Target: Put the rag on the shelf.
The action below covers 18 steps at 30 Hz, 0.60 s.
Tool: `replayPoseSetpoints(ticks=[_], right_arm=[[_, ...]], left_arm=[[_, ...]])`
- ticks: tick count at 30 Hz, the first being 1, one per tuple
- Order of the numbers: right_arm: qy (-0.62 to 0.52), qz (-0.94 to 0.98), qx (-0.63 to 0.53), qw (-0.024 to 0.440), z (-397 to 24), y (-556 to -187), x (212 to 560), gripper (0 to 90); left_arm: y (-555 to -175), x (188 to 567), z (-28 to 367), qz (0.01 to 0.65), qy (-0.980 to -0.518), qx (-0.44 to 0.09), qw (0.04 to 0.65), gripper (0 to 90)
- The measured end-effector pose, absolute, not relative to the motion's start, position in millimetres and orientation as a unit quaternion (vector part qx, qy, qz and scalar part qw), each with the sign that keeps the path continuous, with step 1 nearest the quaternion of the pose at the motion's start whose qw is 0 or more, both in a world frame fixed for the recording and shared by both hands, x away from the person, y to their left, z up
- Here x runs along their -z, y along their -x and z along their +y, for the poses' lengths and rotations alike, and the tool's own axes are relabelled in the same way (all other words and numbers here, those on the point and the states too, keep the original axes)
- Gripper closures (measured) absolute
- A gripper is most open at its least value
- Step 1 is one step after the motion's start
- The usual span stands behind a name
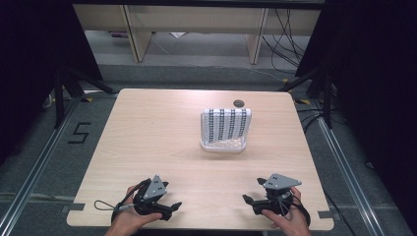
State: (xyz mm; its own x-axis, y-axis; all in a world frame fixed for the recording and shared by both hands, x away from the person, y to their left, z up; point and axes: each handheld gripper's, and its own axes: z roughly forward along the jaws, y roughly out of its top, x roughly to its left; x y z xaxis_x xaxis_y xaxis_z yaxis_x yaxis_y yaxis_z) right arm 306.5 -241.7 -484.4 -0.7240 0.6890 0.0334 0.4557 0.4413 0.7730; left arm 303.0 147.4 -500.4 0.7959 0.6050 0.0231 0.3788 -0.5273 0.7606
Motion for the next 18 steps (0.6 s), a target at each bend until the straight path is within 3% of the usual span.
replayPoseSetpoints(ticks=[18], right_arm=[[-0.345, 0.839, -0.395, 0.149, -241.5, -307.6, 487.0, 21.2]], left_arm=[[-304.9, 501.7, 149.0, 0.289, -0.861, -0.145, 0.393, 18.8]])
